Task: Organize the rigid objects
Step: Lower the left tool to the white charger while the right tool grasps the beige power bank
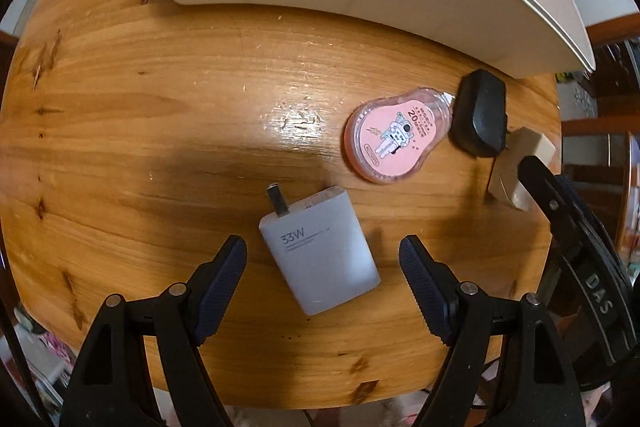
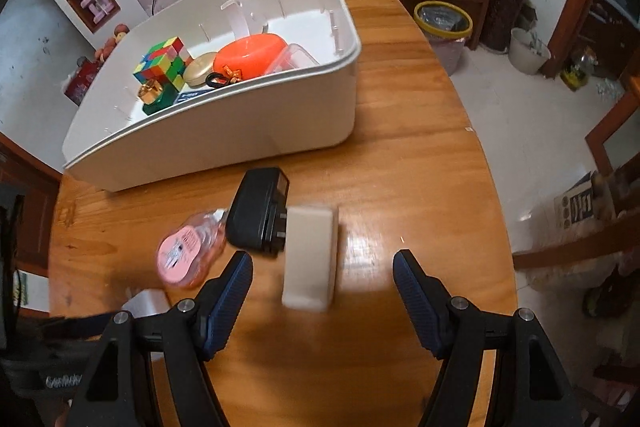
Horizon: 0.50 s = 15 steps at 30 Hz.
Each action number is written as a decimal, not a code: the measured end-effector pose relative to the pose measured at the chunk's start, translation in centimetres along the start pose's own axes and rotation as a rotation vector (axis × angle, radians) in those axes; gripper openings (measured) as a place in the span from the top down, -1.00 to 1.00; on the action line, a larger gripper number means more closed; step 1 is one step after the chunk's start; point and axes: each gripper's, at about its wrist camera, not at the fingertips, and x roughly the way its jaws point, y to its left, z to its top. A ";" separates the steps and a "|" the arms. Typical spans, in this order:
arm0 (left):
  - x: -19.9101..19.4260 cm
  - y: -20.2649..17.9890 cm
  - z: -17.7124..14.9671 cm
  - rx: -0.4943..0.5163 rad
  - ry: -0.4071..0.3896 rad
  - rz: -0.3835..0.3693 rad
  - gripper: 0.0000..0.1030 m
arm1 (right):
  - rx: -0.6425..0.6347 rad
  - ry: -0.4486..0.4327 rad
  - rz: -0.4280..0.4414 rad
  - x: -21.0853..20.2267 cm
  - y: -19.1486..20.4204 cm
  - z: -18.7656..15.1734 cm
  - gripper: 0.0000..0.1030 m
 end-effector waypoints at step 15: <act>1.2 0.8 -0.3 -0.078 0.055 -0.011 -0.16 | -0.020 0.030 -0.023 1.7 1.4 1.1 0.19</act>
